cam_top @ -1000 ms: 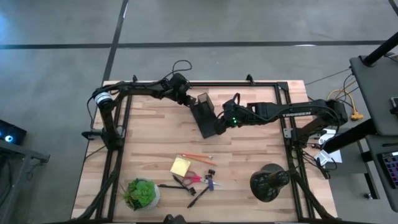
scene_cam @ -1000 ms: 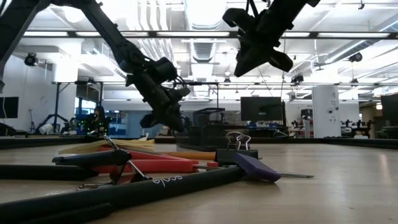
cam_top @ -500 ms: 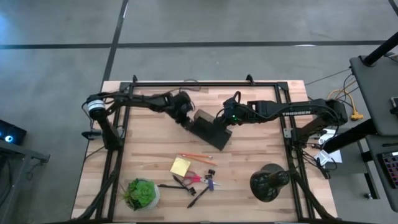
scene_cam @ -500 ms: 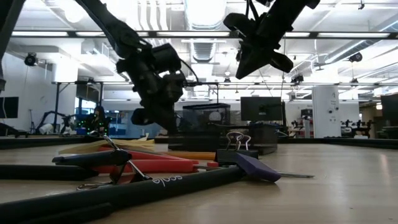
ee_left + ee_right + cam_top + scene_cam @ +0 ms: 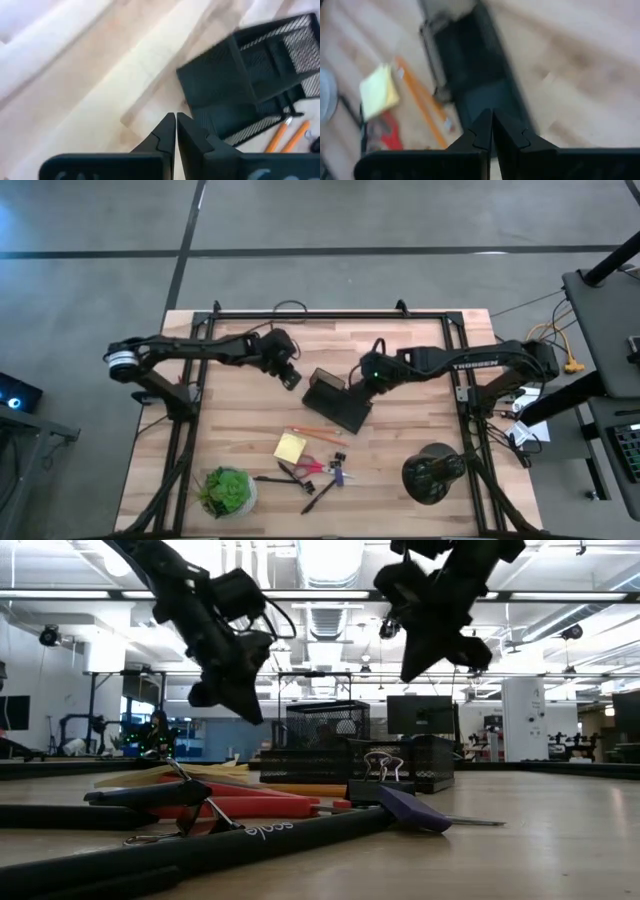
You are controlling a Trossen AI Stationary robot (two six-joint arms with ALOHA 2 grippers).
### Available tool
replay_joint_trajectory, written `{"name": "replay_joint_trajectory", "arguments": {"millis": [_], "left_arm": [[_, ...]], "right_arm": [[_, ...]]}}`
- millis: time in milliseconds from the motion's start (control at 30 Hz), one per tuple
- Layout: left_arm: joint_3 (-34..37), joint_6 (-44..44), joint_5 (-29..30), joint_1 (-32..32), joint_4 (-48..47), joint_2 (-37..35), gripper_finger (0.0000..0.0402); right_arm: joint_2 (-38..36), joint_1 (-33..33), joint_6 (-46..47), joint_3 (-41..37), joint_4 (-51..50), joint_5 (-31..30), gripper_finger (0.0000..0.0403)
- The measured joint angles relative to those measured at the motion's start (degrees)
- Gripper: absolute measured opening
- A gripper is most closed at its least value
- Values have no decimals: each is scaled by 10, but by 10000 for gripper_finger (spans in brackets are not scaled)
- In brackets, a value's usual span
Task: Pick and place office supplies into organizer
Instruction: Adjust the desk organizer
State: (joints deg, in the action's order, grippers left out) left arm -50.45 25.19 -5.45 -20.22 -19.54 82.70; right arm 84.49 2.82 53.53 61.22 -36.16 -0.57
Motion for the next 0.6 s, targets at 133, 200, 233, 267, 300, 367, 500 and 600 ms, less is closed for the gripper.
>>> {"name": "replay_joint_trajectory", "arguments": {"millis": [133, 200, 233, 267, 300, 367, 500, 600], "left_arm": [[8, 0, 1, -9, 1, -26, 0], [11, 0, 1, -12, -4, -36, 0], [11, 0, 1, -12, 3, -39, 0], [11, 0, 2, -12, 5, -40, 0], [11, 0, 2, -12, 2, -41, 0], [11, 0, 2, -12, 9, -41, 0], [11, 0, 3, -12, 14, -41, 0], [11, 0, 3, -12, 12, -42, 0]], "right_arm": [[0, -21, 26, -27, 11, 11, 9], [0, -25, 44, -45, 29, 17, 9], [0, -25, 49, -55, 44, 25, 9], [0, -25, 53, -65, 63, 37, 9], [1, -25, 56, -78, 88, 49, 9], [10, -24, 55, -95, 132, 74, 9], [49, -16, 59, -116, 147, 90, 9], [74, -16, 63, -118, 151, 70, 9]]}}
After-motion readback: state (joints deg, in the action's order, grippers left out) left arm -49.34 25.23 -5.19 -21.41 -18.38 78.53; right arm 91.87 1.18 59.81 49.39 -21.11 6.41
